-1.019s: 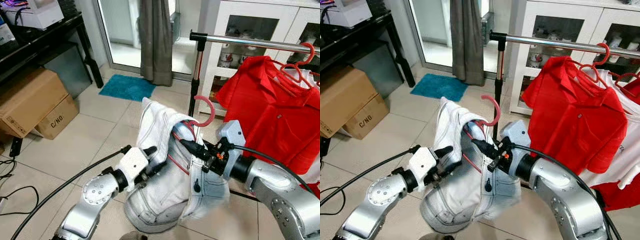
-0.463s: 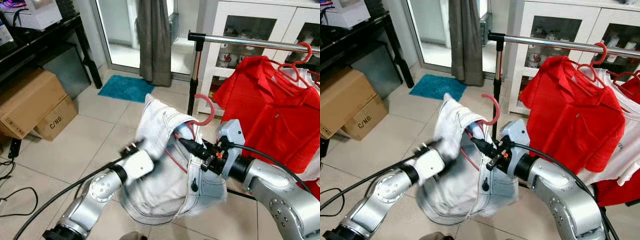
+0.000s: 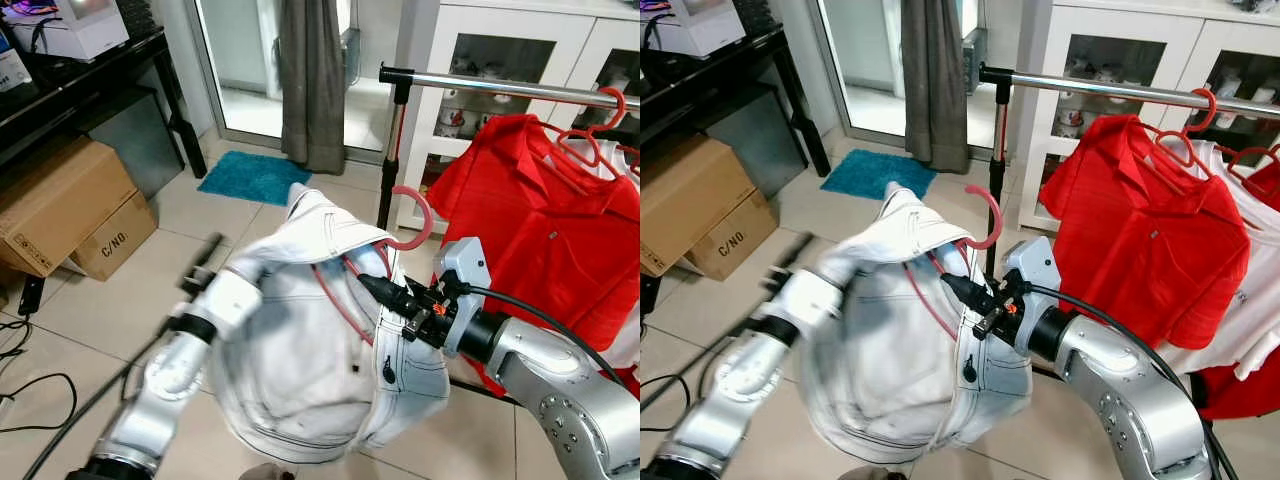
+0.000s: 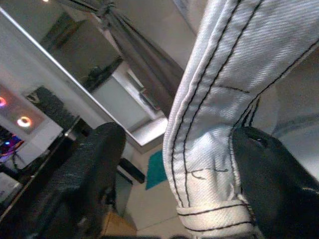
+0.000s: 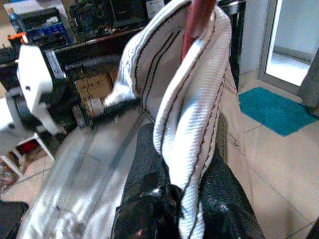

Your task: Hang hanger

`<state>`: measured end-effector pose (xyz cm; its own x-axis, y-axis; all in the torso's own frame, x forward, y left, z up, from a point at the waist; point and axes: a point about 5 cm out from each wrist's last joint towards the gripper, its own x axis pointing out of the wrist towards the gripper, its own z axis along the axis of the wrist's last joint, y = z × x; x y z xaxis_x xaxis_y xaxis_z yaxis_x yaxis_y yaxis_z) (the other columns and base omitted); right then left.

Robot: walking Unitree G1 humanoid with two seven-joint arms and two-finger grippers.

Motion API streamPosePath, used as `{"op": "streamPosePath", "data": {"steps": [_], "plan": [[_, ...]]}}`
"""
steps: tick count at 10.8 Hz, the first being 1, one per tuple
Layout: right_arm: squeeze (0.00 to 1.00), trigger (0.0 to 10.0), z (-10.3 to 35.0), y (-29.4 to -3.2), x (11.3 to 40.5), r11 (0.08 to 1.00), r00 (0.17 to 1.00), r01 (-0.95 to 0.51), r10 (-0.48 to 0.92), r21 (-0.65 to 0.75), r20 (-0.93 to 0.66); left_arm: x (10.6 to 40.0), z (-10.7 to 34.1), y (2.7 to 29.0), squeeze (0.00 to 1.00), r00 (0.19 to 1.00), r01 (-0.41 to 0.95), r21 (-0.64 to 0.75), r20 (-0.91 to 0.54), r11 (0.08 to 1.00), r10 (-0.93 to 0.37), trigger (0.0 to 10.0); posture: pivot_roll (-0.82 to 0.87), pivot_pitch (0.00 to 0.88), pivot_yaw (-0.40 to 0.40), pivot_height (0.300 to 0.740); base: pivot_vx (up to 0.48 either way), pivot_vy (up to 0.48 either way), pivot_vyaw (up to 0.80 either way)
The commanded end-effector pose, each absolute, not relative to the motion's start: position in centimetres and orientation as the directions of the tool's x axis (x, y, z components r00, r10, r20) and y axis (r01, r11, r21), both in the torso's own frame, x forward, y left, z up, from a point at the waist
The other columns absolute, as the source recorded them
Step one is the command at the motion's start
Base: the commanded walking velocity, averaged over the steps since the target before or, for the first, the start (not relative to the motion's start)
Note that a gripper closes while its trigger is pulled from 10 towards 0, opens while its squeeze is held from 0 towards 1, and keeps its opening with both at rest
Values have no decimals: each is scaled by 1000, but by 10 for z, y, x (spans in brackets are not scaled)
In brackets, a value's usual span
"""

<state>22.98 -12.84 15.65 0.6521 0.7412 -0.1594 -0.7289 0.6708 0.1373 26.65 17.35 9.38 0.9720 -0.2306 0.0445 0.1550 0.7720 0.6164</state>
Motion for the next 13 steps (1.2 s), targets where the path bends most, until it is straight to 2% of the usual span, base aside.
{"op": "streamPosePath", "data": {"steps": [1,2,5,7,10,12,13], "plan": [[0,0,164,-128,232,657,644,-745,753,113,-137,269,104,181,0,976,103,615,90,782,-199,0,-65,0,62,740,0,0,0],[0,0,163,-128,232,649,633,-754,760,103,-149,274,111,191,0,980,66,608,108,791,-165,0,-60,0,58,740,0,0,0],[0,0,156,-135,235,644,620,-764,749,39,-232,291,144,197,0,956,110,586,158,803,-246,0,-58,0,56,740,0,0,0],[0,0,157,-138,237,633,610,-774,753,17,-246,303,163,206,0,956,92,565,180,820,-231,0,-61,2,59,740,0,0,0],[0,0,159,-145,228,533,518,-845,801,-36,-299,322,185,225,0,966,159,506,97,848,-239,0,-66,2,57,740,0,0,0],[0,0,166,-154,218,412,408,-909,846,-64,-344,339,204,260,0,985,114,575,41,810,-168,0,-66,2,54,740,0,0,0],[0,0,169,-156,215,378,376,-924,859,-66,-348,342,207,269,0,987,127,606,2,785,-162,0,-69,1,54,740,0,0,0]]}}
